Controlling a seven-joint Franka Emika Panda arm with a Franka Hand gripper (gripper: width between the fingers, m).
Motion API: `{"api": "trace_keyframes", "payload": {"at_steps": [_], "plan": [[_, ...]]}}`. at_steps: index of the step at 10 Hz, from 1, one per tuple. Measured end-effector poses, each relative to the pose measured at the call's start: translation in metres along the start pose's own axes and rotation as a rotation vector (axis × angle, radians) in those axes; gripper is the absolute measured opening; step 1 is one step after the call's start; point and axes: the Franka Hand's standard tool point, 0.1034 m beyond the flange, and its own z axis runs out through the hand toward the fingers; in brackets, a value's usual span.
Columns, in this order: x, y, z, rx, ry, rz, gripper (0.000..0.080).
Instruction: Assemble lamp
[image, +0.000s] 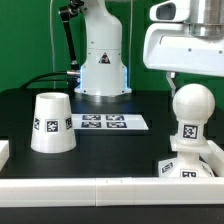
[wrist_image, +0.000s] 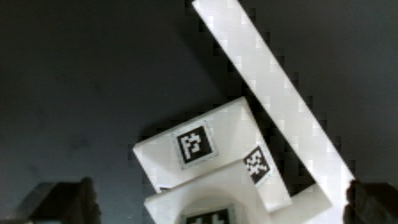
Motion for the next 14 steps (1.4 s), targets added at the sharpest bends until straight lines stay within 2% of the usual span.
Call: {"api": "trace_keyframes", "payload": {"at_steps": [3, 5, 6, 8, 12, 14], "plan": [[0.003, 0.004, 0.001, -0.007, 0.002, -0.030, 0.0698], [0.007, 0.017, 0.002, -0.066, 0.011, -0.280, 0.0698], [0.011, 0.028, 0.002, -0.061, 0.023, -0.368, 0.0698], [0.023, 0.066, 0.003, -0.065, 0.022, -0.433, 0.0698], [0.039, 0.087, 0.004, -0.076, 0.023, -0.427, 0.0698], [0.048, 0.104, 0.003, -0.084, 0.020, -0.463, 0.0698]]}}
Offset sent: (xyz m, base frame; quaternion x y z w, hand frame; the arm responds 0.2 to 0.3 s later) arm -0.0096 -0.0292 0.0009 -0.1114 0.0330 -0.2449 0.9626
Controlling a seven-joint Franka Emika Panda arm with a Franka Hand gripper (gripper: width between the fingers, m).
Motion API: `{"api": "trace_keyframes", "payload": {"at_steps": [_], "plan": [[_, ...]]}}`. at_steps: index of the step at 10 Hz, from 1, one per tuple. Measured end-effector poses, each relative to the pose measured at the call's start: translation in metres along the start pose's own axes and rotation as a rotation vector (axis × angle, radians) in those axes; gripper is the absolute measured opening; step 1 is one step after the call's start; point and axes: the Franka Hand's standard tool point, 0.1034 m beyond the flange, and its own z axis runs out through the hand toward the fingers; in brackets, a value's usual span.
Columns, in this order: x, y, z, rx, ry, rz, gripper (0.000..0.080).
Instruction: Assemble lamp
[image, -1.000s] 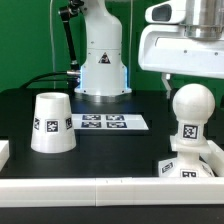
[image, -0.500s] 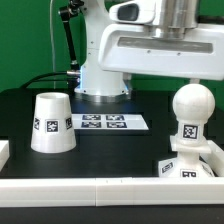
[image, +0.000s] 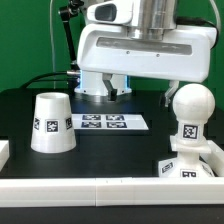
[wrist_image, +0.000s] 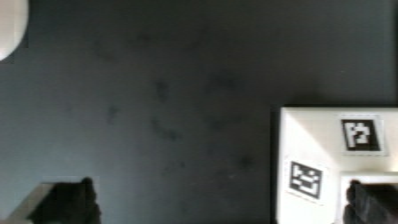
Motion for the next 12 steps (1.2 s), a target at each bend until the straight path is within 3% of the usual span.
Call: {"api": "trace_keyframes", "payload": {"at_steps": [2, 5, 9, 12], "plan": [[-0.019, 0.041, 0.000, -0.007, -0.011, -0.035, 0.0698], [-0.026, 0.085, -0.003, -0.006, -0.015, -0.057, 0.0698], [-0.025, 0.103, 0.000, -0.011, -0.020, -0.048, 0.0698], [-0.057, 0.106, 0.011, 0.001, -0.015, -0.047, 0.0698]]}}
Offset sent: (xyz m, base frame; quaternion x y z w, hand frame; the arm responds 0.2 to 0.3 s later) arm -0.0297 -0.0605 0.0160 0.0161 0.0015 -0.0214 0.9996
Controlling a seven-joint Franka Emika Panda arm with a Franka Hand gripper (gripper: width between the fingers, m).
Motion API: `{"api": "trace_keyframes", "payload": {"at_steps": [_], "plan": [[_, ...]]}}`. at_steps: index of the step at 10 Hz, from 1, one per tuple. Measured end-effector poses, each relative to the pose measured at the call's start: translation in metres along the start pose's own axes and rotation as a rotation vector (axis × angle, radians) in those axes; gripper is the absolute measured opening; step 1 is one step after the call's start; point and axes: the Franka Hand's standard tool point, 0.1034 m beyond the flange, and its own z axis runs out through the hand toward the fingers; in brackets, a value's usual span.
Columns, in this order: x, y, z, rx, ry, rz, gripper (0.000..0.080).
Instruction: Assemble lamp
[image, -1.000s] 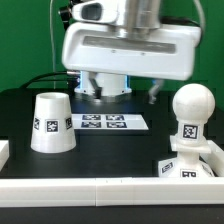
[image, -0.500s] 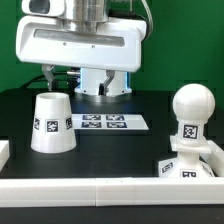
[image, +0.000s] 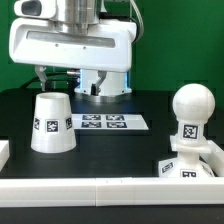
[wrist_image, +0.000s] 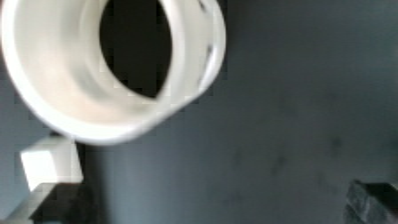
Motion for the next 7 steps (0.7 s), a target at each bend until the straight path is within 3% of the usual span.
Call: {"api": "trace_keyframes", "payload": {"at_steps": [3, 7], "plan": [[-0.016, -0.005, 0.011, 0.001, -0.016, -0.004, 0.0698], [-0.015, -0.001, 0.031, -0.011, -0.010, -0.027, 0.0698]]}}
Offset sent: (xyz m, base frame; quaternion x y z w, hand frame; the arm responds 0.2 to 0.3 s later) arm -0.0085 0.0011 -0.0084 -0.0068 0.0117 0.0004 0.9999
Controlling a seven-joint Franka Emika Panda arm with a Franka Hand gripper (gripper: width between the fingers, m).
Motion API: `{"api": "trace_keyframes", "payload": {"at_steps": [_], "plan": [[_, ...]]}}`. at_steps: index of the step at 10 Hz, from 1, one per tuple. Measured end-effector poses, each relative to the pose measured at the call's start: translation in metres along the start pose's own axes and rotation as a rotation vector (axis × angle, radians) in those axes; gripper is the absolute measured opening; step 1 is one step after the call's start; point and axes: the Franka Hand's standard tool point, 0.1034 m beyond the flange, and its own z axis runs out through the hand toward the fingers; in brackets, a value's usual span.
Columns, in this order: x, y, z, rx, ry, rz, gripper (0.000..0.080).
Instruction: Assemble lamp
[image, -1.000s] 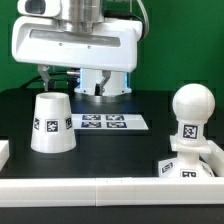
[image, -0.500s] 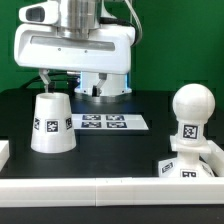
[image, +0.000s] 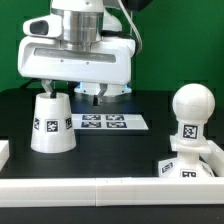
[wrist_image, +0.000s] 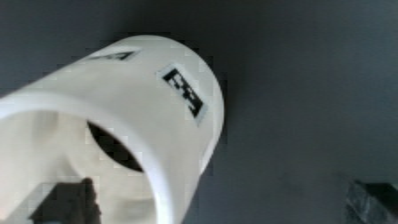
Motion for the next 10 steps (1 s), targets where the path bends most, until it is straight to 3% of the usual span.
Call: {"api": "trace_keyframes", "payload": {"at_steps": [3, 4, 5, 6, 7, 8, 9, 10], "plan": [[0.009, 0.012, -0.003, 0.018, 0.010, 0.034, 0.0672], [0.008, 0.010, -0.002, 0.018, 0.009, 0.030, 0.0501], [0.008, 0.010, -0.002, 0.018, 0.009, 0.030, 0.0501], [0.008, 0.010, -0.001, 0.018, 0.009, 0.030, 0.0300], [0.008, 0.010, -0.001, 0.018, 0.008, 0.030, 0.0166], [0.008, 0.010, -0.001, 0.018, 0.010, 0.029, 0.0166], [0.008, 0.010, -0.001, 0.018, 0.010, 0.029, 0.0043], [0.008, 0.010, -0.002, 0.018, 0.010, 0.029, 0.0043]]}}
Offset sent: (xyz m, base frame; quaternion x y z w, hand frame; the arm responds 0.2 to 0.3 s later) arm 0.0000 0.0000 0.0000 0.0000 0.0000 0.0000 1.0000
